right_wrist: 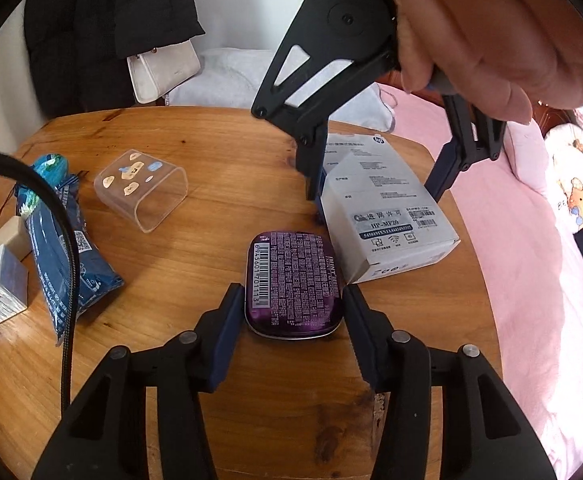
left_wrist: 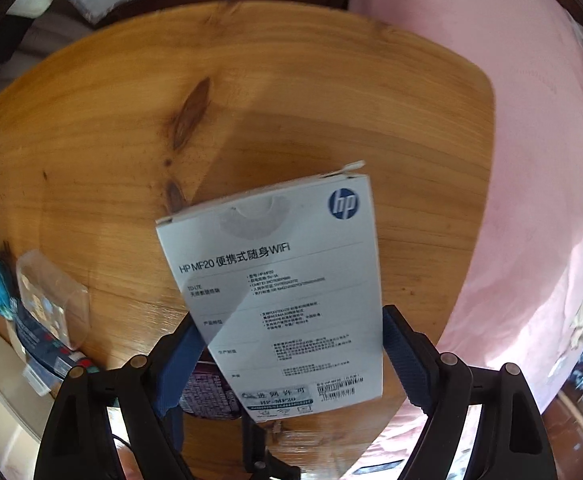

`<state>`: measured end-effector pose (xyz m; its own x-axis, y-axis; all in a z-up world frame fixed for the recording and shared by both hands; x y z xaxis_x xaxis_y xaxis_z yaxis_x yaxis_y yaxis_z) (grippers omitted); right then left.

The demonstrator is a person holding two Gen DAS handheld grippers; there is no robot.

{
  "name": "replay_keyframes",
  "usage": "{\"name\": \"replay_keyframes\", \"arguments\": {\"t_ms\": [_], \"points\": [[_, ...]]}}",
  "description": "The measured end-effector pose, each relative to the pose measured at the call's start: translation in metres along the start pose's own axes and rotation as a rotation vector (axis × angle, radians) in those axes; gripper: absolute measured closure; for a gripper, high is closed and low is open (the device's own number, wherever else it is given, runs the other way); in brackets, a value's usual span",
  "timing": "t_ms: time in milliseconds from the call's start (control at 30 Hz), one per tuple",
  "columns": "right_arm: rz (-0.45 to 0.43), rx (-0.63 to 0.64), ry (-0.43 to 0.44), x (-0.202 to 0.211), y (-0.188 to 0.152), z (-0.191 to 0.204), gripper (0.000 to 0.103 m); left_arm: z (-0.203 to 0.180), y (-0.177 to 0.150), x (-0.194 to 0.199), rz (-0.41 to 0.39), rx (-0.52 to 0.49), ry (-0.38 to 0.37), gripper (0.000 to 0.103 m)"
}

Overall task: Organize objects
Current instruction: 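Carry the HP box and purple tin over the white tray and release both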

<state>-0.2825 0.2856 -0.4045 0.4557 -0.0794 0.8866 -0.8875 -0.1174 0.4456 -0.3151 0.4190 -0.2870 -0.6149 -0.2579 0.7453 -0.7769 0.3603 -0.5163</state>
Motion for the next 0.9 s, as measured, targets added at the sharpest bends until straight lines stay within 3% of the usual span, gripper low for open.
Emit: {"name": "replay_keyframes", "arguments": {"t_ms": [167,400,700,900], "points": [[0.001,-0.006,0.0,-0.001,0.0,0.0,0.049,-0.001,-0.001,-0.002,0.008,-0.004,-0.013,0.023],[0.011,-0.009,0.001,-0.003,0.003,0.0,0.046,0.006,-0.002,0.009,-0.011,0.006,-0.095,0.025],[0.02,-0.059,0.067,-0.004,0.0,-0.005,0.049,0.022,-0.009,0.069,-0.129,0.007,-0.211,0.025],[0.004,-0.107,0.066,0.008,-0.012,-0.009,0.049,0.038,-0.033,0.109,-0.198,-0.025,-0.262,0.025]]}}
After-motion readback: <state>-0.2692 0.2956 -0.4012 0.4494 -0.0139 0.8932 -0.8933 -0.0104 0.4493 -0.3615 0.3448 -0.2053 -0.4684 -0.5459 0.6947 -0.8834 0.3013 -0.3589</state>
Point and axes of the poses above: each gripper's, at about its wrist camera, not at the fingertips, and x roughly against the way its jaws point, z to its left, y to its top, the point moved 9 cm from there along -x, roughly the way its jaws point, and after that the axes turned 13 degrees about z, right-handed, at the moved point
